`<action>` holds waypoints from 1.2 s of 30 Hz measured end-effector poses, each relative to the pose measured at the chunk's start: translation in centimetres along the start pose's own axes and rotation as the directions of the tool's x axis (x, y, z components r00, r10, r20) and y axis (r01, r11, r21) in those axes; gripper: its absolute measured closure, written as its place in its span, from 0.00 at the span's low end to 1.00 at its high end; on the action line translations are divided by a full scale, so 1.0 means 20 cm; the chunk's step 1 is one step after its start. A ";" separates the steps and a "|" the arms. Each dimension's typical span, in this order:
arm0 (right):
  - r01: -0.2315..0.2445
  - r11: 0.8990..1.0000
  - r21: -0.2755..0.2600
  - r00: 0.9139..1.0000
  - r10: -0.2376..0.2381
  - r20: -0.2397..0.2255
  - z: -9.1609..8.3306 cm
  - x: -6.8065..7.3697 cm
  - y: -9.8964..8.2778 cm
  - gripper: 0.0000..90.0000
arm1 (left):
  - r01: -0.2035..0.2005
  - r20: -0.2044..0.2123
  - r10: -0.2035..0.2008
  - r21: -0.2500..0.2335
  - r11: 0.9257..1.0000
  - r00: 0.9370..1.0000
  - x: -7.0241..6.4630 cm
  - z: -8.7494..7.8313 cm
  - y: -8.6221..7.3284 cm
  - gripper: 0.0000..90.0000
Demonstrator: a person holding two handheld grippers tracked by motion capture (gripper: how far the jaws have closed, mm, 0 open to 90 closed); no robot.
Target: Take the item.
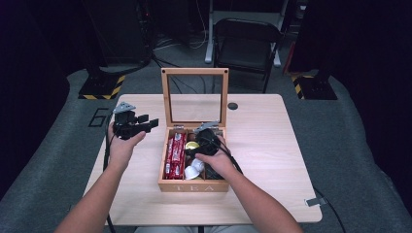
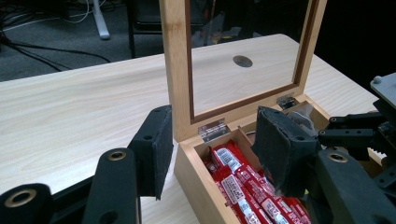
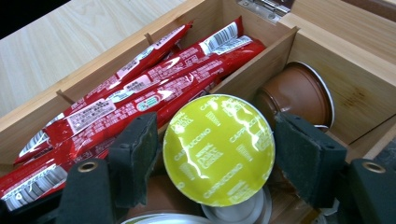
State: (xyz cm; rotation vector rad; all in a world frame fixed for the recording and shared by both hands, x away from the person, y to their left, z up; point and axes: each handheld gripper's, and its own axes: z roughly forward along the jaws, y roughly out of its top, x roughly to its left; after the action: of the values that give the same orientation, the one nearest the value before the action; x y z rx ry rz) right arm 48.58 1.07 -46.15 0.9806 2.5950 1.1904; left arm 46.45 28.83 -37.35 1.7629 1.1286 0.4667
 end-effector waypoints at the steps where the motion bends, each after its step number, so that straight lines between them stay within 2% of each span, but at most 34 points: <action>1: 0.001 1.000 0.000 1.000 -0.001 -0.002 0.00 0.00 0.00 0.35 | 0.001 0.000 -0.001 -0.001 1.000 1.000 0.00 0.00 0.00 0.52; 14: 0.004 1.000 0.010 1.000 -0.004 -0.013 -0.01 0.01 0.00 0.35 | -0.005 -0.004 0.005 0.002 1.000 1.000 0.00 -0.01 0.00 0.53; 19: 0.020 1.000 0.004 1.000 -0.020 0.007 0.00 0.01 0.00 0.40 | -0.002 -0.006 0.002 -0.001 1.000 1.000 0.00 -0.01 0.00 0.53; 24: 0.020 1.000 0.000 1.000 -0.020 0.019 0.00 0.02 0.00 0.41 | -0.006 -0.005 0.006 -0.001 1.000 1.000 0.00 -0.01 0.00 0.53; 29: 0.043 0.999 0.001 0.999 -0.043 0.021 -0.01 0.01 0.00 0.41 | -0.006 -0.006 0.006 -0.002 1.000 1.000 0.00 -0.01 0.00 0.53; 30: 0.025 1.000 0.005 0.999 -0.025 0.020 -0.01 0.02 0.00 0.41 | -0.005 -0.005 0.005 -0.001 1.000 1.000 0.00 -0.01 0.00 0.53; 34: 0.040 0.999 -0.011 0.999 -0.040 0.019 -0.02 0.02 0.01 0.41 | -0.004 -0.005 0.004 0.000 1.000 1.000 0.00 -0.01 0.00 0.53; 35: 0.025 1.000 -0.007 0.999 -0.025 0.019 -0.02 0.03 0.01 0.41 | -0.005 -0.007 0.005 -0.001 1.000 1.000 0.00 -0.01 0.00 0.53; 36: 0.045 0.999 -0.014 0.999 -0.044 0.022 -0.03 0.02 0.01 0.41 | -0.005 -0.007 0.005 -0.001 1.000 1.000 0.00 -0.01 0.00 0.53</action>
State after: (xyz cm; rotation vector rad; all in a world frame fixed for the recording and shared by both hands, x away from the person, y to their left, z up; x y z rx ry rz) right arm 48.09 1.10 -45.62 0.9227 2.5744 1.1794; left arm 46.42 28.90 -37.21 1.7646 1.1294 0.4766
